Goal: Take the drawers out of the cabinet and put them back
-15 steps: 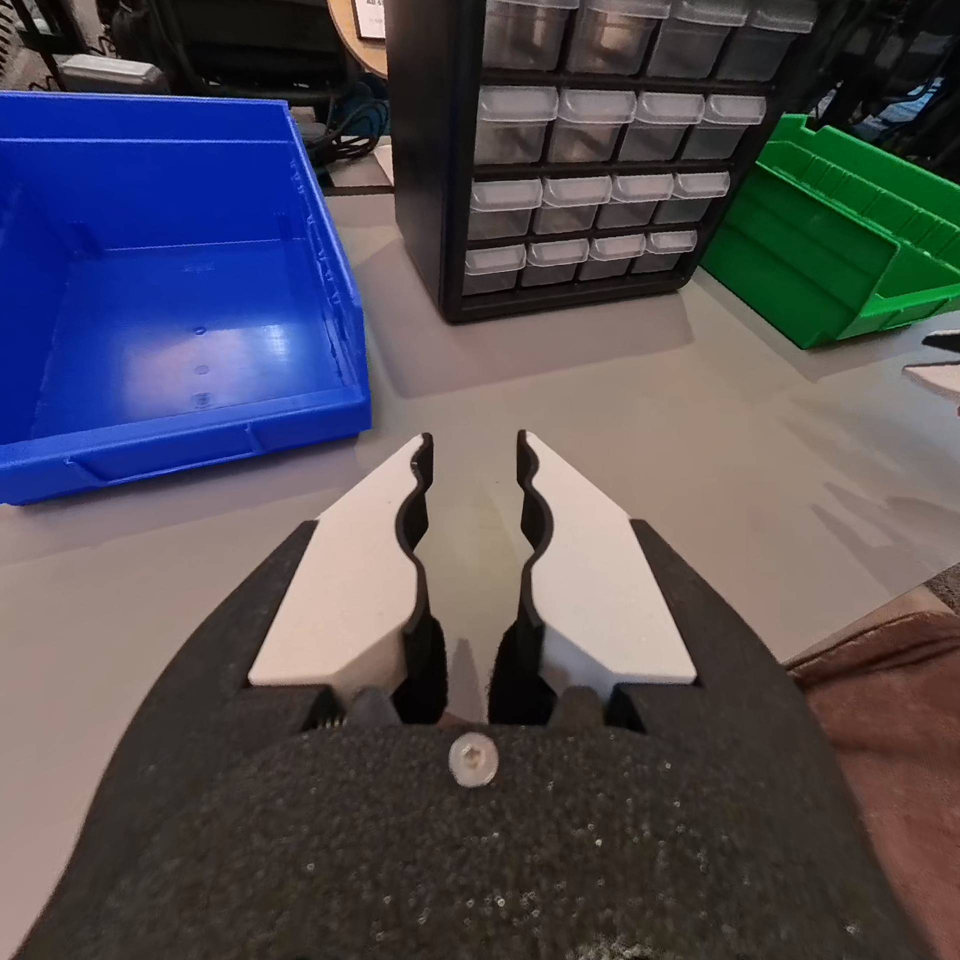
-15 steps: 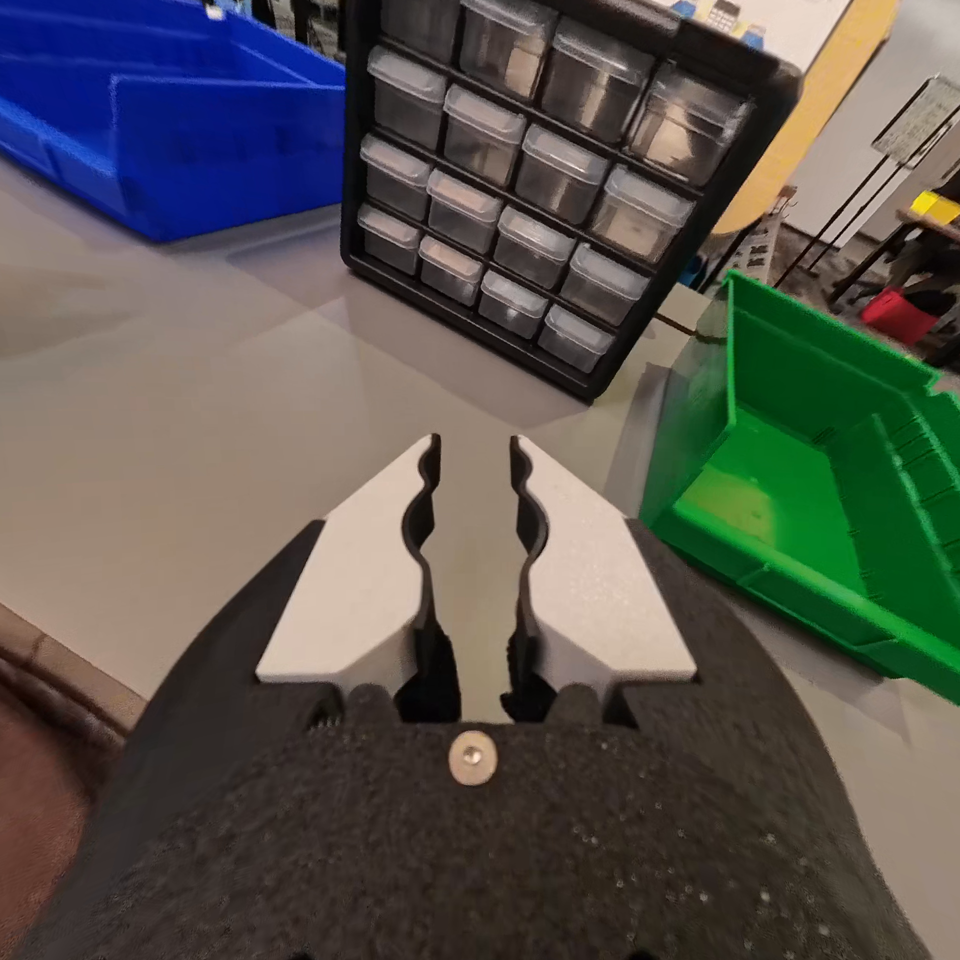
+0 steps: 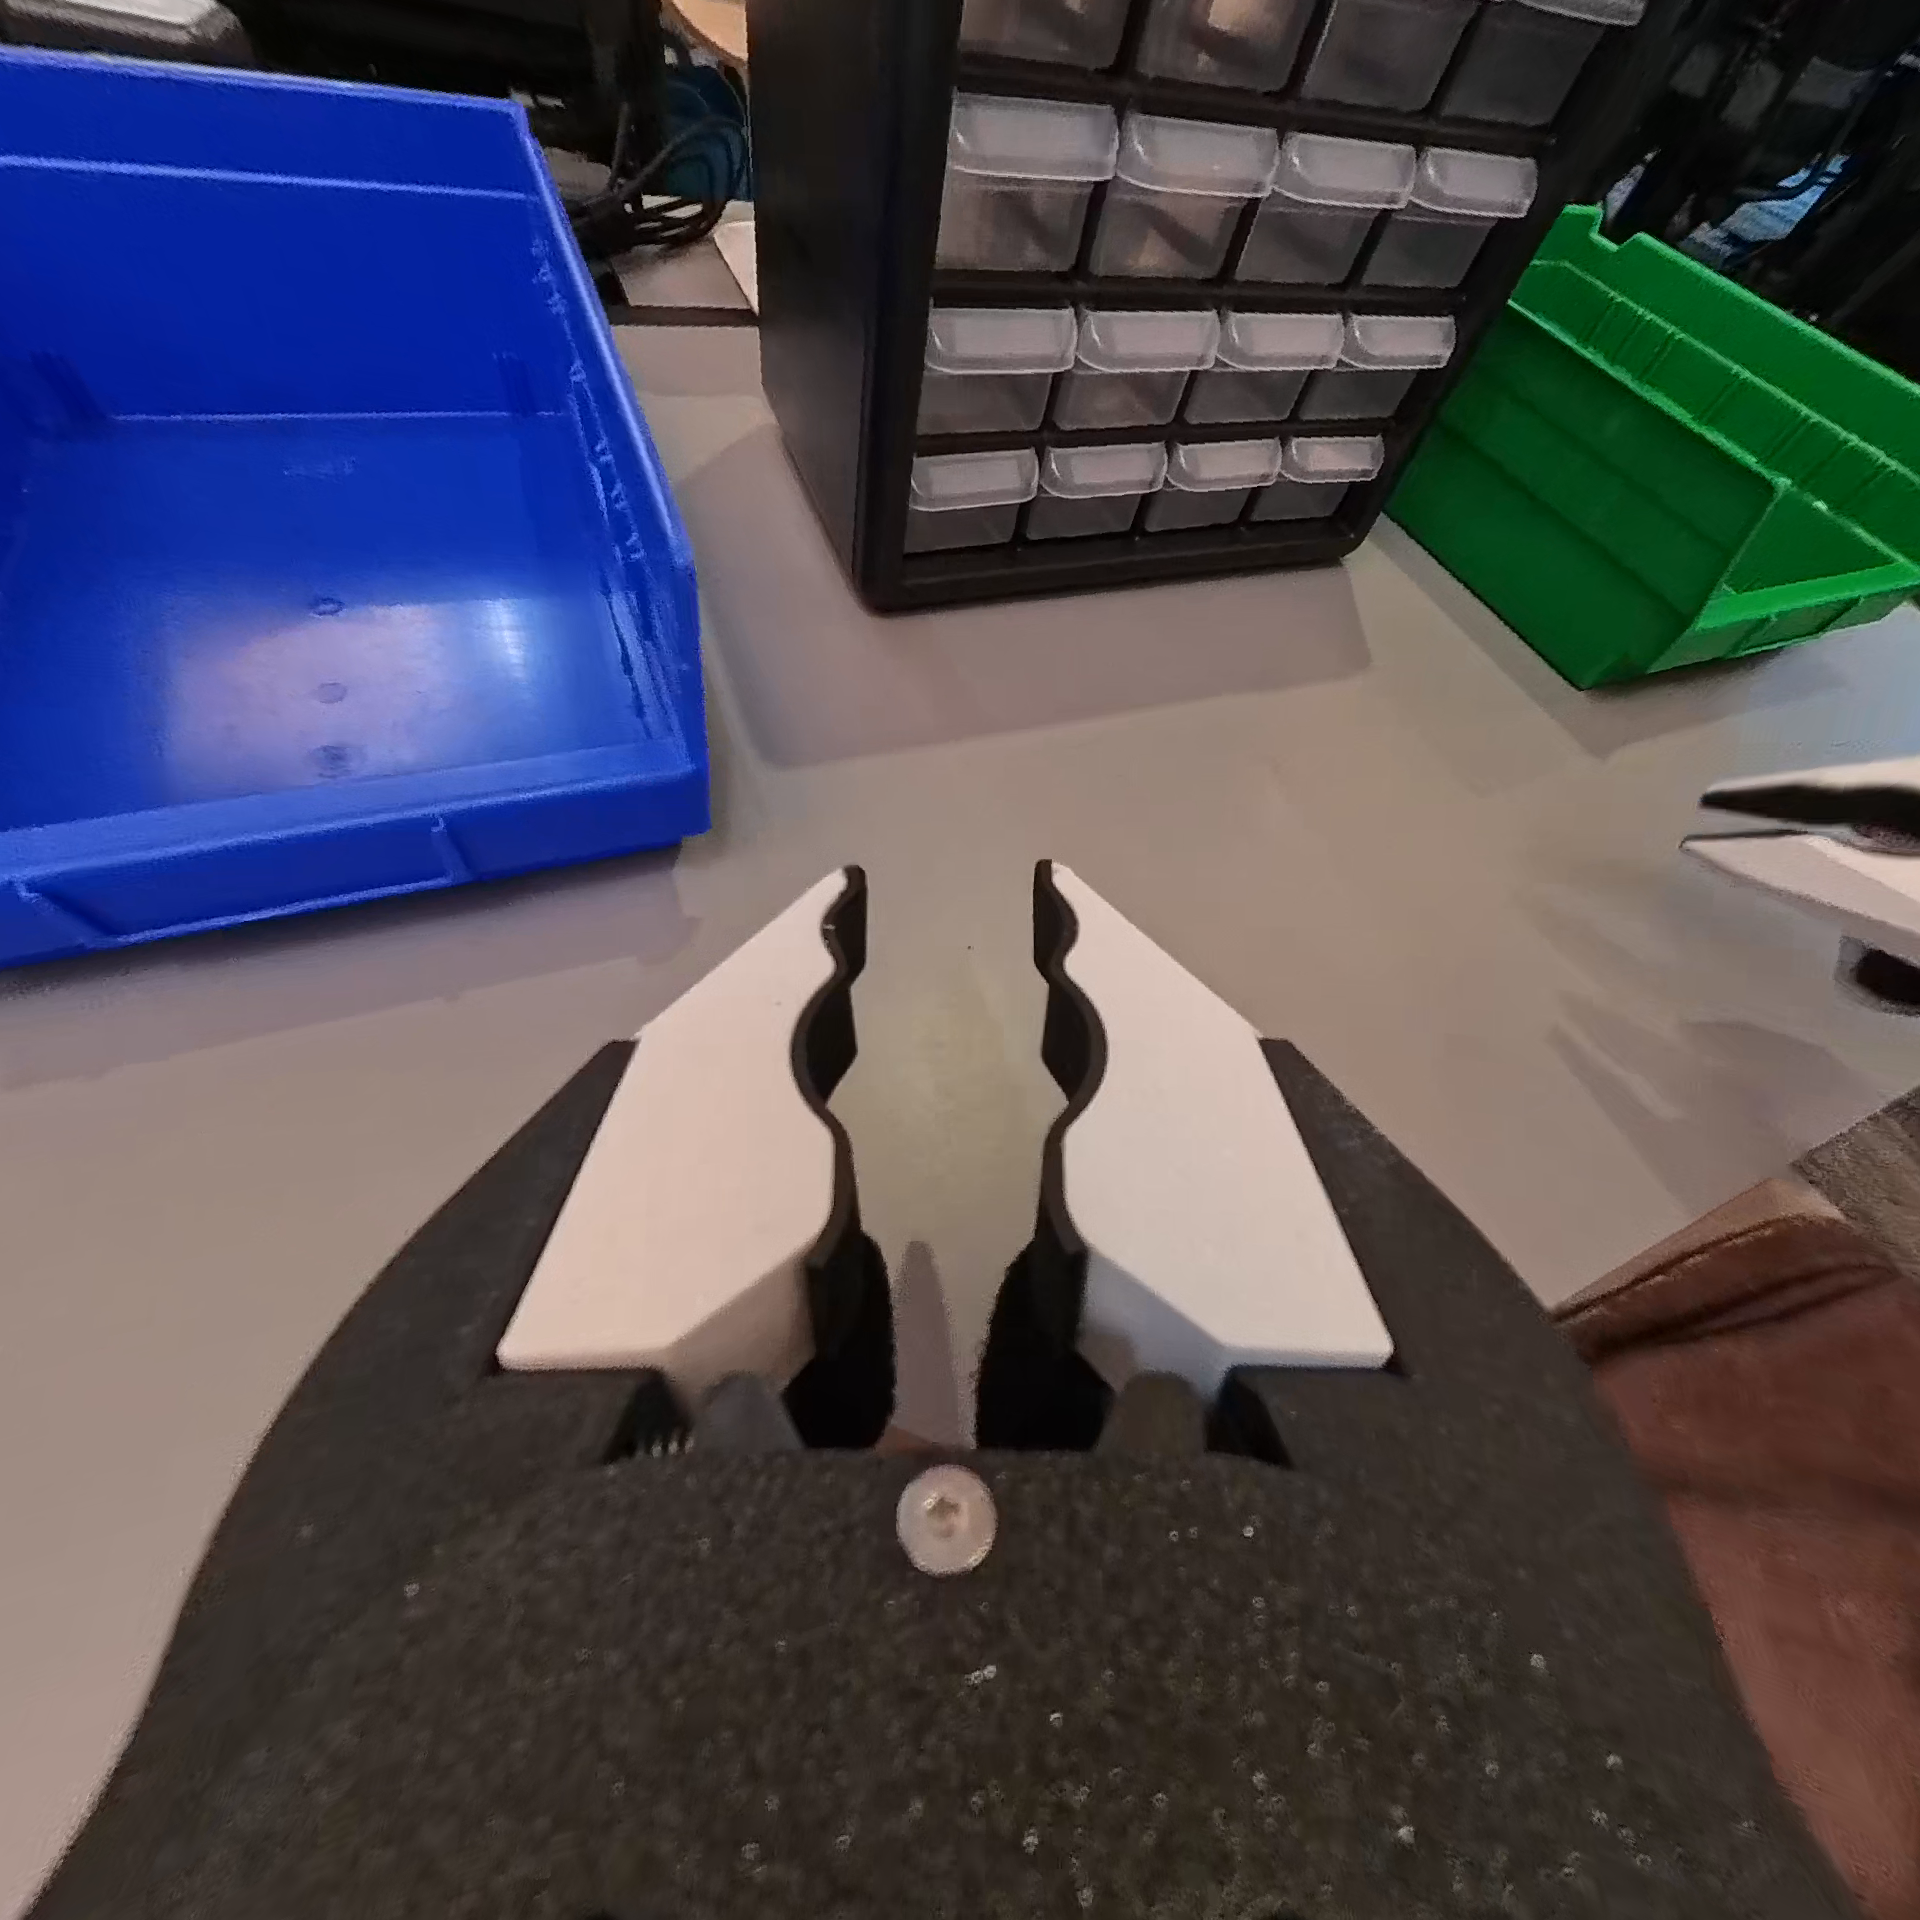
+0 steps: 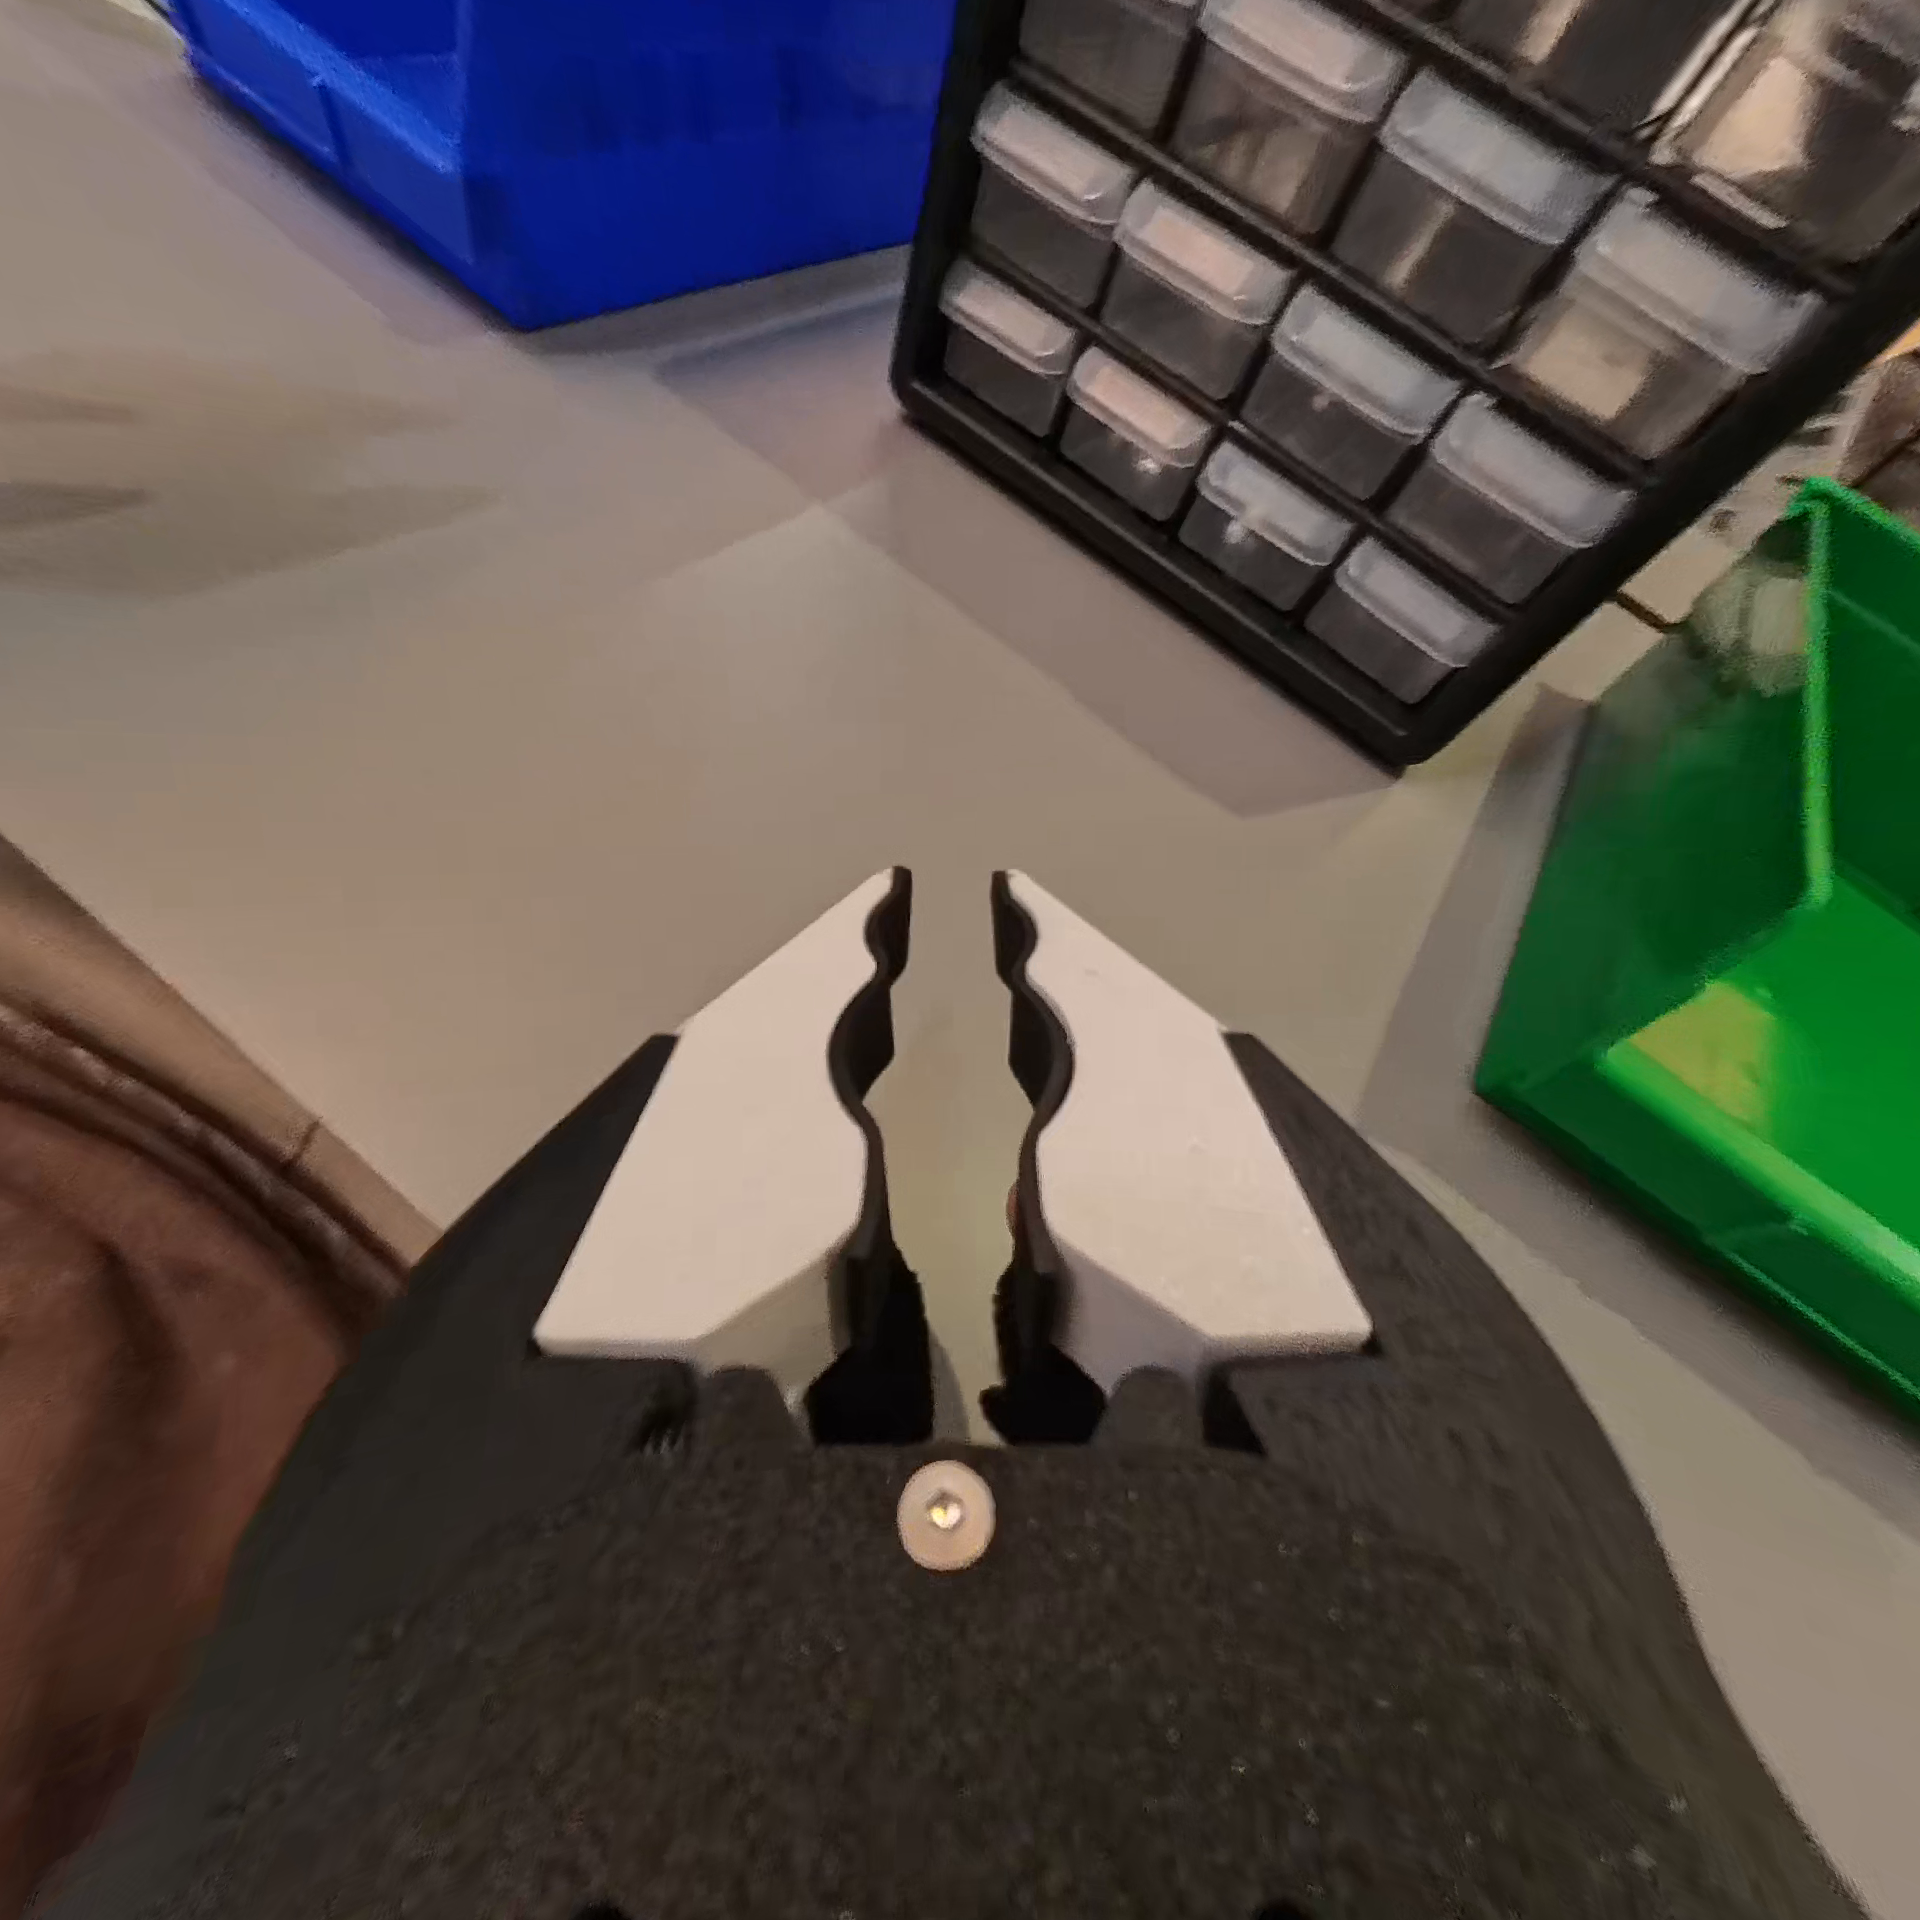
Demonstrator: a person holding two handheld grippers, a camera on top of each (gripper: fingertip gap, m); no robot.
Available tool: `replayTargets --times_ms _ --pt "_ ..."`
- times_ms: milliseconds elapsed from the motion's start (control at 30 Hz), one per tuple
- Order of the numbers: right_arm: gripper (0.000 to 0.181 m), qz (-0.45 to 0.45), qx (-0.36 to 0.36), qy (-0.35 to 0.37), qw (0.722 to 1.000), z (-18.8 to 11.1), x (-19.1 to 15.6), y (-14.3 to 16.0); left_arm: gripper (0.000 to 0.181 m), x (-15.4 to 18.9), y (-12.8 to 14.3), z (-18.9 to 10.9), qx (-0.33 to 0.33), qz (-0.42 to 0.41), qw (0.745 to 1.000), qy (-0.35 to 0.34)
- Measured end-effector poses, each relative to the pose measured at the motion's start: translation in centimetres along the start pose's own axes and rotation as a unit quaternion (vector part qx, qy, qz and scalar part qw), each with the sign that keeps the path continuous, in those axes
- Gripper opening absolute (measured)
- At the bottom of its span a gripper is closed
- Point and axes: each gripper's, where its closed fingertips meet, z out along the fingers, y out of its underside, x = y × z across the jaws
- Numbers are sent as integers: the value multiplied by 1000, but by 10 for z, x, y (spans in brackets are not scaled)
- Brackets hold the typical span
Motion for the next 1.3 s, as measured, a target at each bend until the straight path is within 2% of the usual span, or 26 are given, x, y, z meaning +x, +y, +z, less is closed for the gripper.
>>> replayTargets --times_ms 167,300,433,500,667,1000,1067,1133,1300 --pt "20 63 24 -64 996 -2 -27 -13 30 -3 2 1 -6 -18 1000 5" --pt "21 33 24 -67 997 0 -41 -15 31 -4 3 1 -7 -24 1000 6" --pt "21 145 31 -176 973 -5 -68 -26 31 -2 8 3 -18 -35 999 16" --pt "26 184 30 -202 962 -4 -69 -29 31 -1 8 4 -19 -38 999 19" --pt "30 147 24 -156 976 4 -54 -22 31 -2 10 6 -24 -29 999 16" --pt "28 124 6 -155 980 9 -58 -16 31 -3 13 11 -35 -12 999 10" --pt "26 134 -1 -157 978 10 -57 -14 30 -7 14 10 -40 24 999 -12" --pt "25 143 -7 -163 976 12 -57 -13 30 -9 10 12 -33 99 993 -45" --pt "24 153 0 -166 974 15 -48 -18 27 13 -1 31 -32 265 961 -69"
